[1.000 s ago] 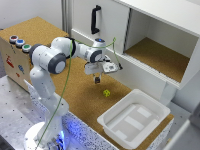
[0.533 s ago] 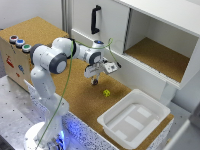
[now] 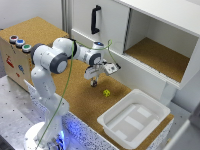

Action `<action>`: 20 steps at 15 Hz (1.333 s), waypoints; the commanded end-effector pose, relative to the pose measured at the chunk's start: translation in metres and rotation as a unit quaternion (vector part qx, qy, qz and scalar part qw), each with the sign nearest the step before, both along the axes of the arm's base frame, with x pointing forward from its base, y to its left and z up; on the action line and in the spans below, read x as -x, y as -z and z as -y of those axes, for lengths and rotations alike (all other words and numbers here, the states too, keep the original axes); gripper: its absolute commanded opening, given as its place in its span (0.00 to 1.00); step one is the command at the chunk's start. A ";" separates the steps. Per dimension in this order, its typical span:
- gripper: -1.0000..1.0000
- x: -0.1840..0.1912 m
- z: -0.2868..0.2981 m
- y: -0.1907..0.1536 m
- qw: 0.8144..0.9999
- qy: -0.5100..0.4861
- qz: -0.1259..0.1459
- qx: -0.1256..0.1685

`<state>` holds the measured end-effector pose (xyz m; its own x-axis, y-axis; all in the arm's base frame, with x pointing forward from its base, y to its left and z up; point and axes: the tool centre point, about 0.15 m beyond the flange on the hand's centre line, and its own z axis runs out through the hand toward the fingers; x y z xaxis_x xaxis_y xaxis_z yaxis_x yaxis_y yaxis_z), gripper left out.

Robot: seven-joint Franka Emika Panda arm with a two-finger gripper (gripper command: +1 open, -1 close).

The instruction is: Place the purple object on the table

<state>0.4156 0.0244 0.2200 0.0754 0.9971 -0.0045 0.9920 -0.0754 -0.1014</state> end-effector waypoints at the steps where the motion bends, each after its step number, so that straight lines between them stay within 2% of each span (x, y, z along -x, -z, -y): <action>1: 1.00 0.013 0.025 -0.078 0.998 0.035 0.051 -0.031; 5: 1.00 0.013 0.038 -0.098 0.997 0.051 0.056 -0.015; 11: 1.00 0.009 0.051 -0.105 0.980 0.192 0.053 -0.014; 13: 1.00 0.010 0.060 -0.106 0.965 0.257 0.046 -0.024; 16: 1.00 0.009 0.073 -0.094 0.941 0.336 0.038 -0.015; 19: 1.00 0.006 0.087 -0.081 0.903 0.428 0.029 -0.010; 20: 1.00 0.005 0.088 -0.075 0.889 0.458 0.030 0.007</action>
<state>0.4021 -0.0456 0.3150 0.7181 0.6919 0.0749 0.6950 -0.7186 -0.0255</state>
